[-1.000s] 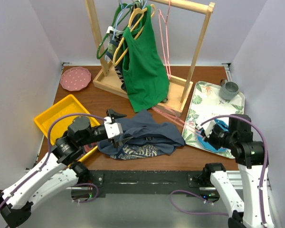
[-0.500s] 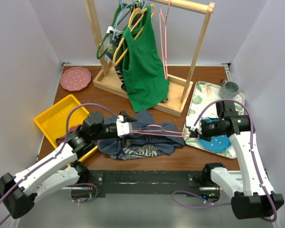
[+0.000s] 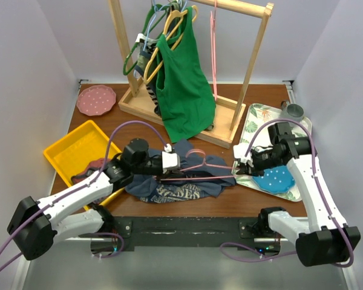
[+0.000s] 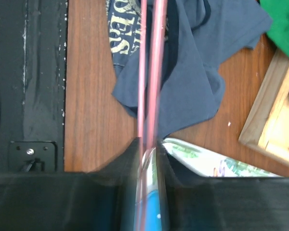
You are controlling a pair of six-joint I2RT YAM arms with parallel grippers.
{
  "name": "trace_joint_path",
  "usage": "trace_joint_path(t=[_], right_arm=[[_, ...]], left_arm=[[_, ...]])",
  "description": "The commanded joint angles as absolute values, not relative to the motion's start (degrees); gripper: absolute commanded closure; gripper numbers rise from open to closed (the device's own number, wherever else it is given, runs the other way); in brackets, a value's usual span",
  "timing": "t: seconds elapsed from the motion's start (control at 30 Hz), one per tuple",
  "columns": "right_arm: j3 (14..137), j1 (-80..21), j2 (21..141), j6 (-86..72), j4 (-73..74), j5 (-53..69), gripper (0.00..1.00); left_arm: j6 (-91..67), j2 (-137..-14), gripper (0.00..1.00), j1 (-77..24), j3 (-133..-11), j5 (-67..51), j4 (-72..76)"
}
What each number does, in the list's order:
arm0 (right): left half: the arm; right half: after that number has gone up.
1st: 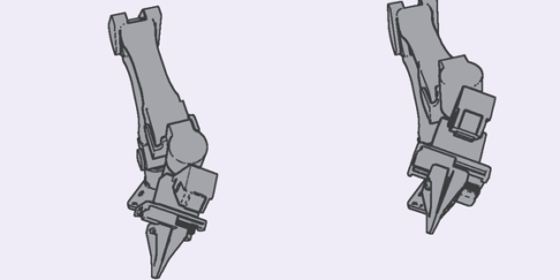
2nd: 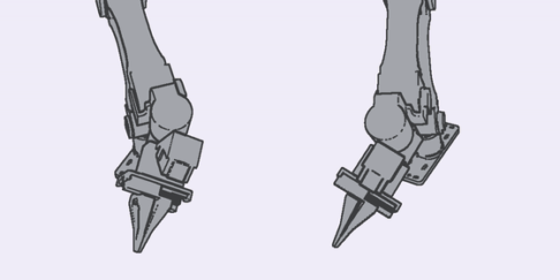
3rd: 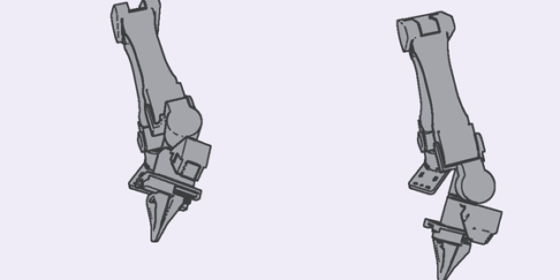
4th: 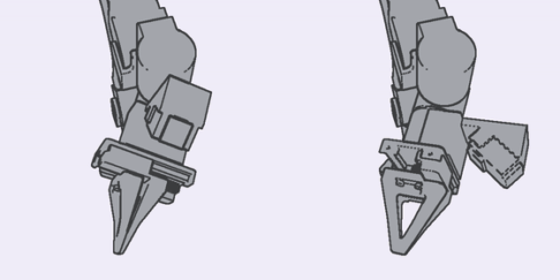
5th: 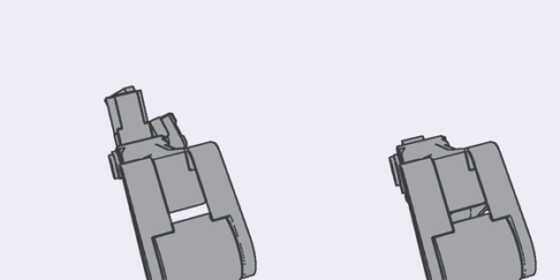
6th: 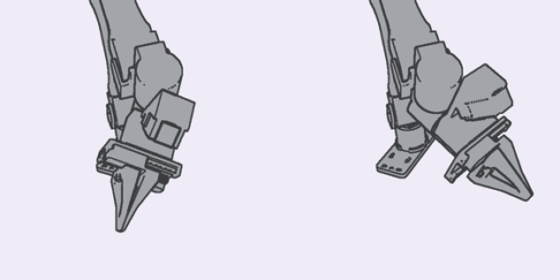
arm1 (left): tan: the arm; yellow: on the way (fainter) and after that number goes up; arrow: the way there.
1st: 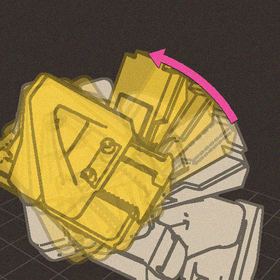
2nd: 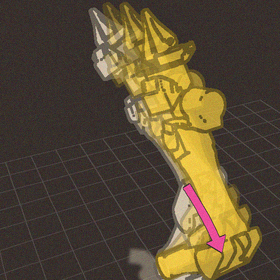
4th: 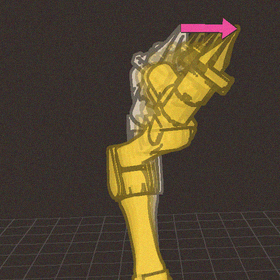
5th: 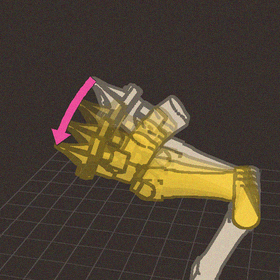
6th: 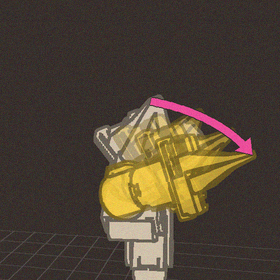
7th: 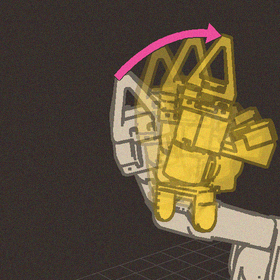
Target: Place the tank top on the hanger
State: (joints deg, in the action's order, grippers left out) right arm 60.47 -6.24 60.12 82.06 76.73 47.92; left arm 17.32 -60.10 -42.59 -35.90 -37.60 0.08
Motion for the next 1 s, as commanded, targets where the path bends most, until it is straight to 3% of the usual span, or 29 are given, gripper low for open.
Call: trace_joint_path(t=[0.0,0.03,0.23,0.5,0.97], right_arm=[[62.93,-7.64,61.96,81.92,82.62,51.15,0.56],[64.32,-8.86,63.18,81.48,82.53,50.63,0.43],[71.35,-19.04,66.97,71.74,76.92,50.71,0.29],[77.43,-26.10,73.64,64.78,75.76,54.05,0.27],[74.27,-27.68,73.74,58.01,70.40,54.40,0.35]], left_arm=[[10.47,-57.75,1.00,-42.45,-37.10,-37.97,6.92],[9.15,-57.48,1.00,-42.63,-36.65,-38.32,8.07],[2.99,-57.57,1.00,-43.86,-36.39,-35.69,10.81],[1.32,-58.97,1.00,-46.14,-37.26,-33.49,11.87],[0.44,-59.33,1.00,-47.72,-37.70,-31.99,11.87]])
